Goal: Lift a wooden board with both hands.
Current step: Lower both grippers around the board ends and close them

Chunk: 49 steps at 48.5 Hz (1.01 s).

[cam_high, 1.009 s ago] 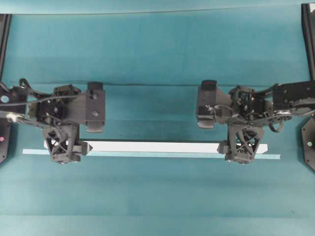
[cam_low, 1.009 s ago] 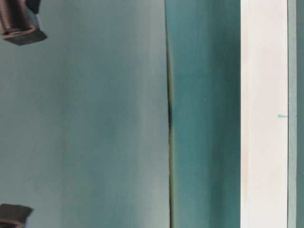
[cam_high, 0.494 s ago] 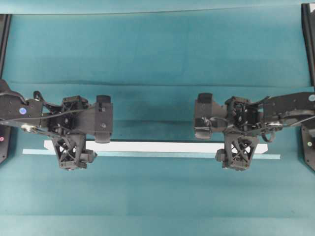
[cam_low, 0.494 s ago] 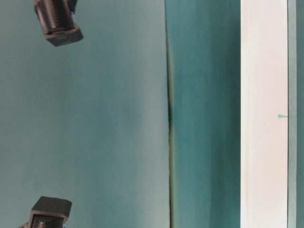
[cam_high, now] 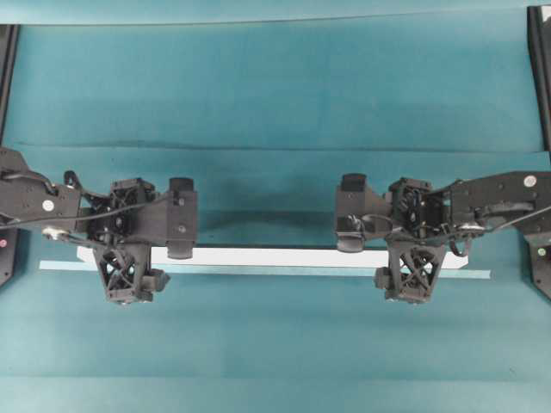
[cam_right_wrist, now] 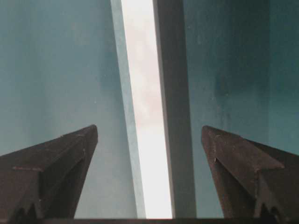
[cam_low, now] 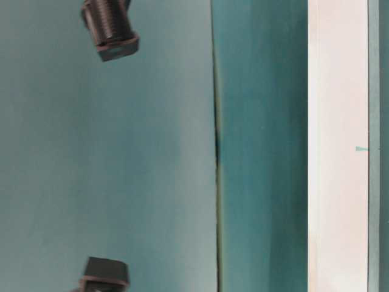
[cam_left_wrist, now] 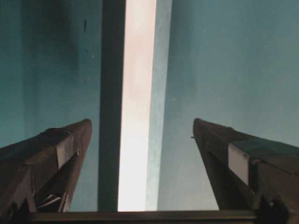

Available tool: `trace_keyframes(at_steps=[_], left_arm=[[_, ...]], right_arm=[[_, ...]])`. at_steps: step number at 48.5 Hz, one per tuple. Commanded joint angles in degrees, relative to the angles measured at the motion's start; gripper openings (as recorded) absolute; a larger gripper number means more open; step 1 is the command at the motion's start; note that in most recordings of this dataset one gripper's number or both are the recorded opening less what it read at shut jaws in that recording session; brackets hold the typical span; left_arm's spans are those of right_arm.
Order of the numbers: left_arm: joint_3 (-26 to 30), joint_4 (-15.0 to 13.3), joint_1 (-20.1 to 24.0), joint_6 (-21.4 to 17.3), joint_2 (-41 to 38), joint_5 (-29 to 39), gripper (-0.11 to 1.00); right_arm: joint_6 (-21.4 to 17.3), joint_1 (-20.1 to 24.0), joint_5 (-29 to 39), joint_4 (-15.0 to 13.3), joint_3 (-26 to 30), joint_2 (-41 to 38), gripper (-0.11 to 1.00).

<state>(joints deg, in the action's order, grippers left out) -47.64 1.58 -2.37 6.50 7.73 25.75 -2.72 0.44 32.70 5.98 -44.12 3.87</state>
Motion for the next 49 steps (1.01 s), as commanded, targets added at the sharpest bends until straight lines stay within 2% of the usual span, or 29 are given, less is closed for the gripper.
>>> trace_keyframes(at_steps=[1, 11, 29, 36, 39, 41, 49], left_arm=[[-0.1, 0.1, 0.0, 0.0, -0.2, -1.1, 0.97], [-2.1, 0.1, 0.5, -0.1, -1.6, -3.3, 0.97], [-2.7, 0.1, 0.8, 0.0, -2.0, -4.3, 0.97], [-2.5, 0.1, 0.8, 0.1, -2.0, -4.4, 0.94], [-2.5, 0.1, 0.6, 0.1, -2.0, -4.4, 0.89], [-2.4, 0.1, 0.5, -0.1, -2.0, -4.4, 0.82], [-2.2, 0.1, 0.6, -0.1, -2.0, -4.3, 0.35]], right_arm=[[0.1, 0.3, -1.8, 0.1, -0.5, -0.9, 0.93], [0.1, 0.3, -4.9, 0.1, -1.5, -2.5, 0.93], [-0.2, 0.3, -5.4, 0.1, -1.1, -3.3, 0.92], [-0.4, 0.3, -5.2, 0.1, -1.1, -3.4, 0.88], [-0.4, 0.3, -4.9, 0.1, -1.1, -3.4, 0.82], [-0.4, 0.3, -4.7, 0.1, -1.1, -3.4, 0.73], [-0.4, 0.4, -4.2, 0.1, -1.1, -3.4, 0.25]])
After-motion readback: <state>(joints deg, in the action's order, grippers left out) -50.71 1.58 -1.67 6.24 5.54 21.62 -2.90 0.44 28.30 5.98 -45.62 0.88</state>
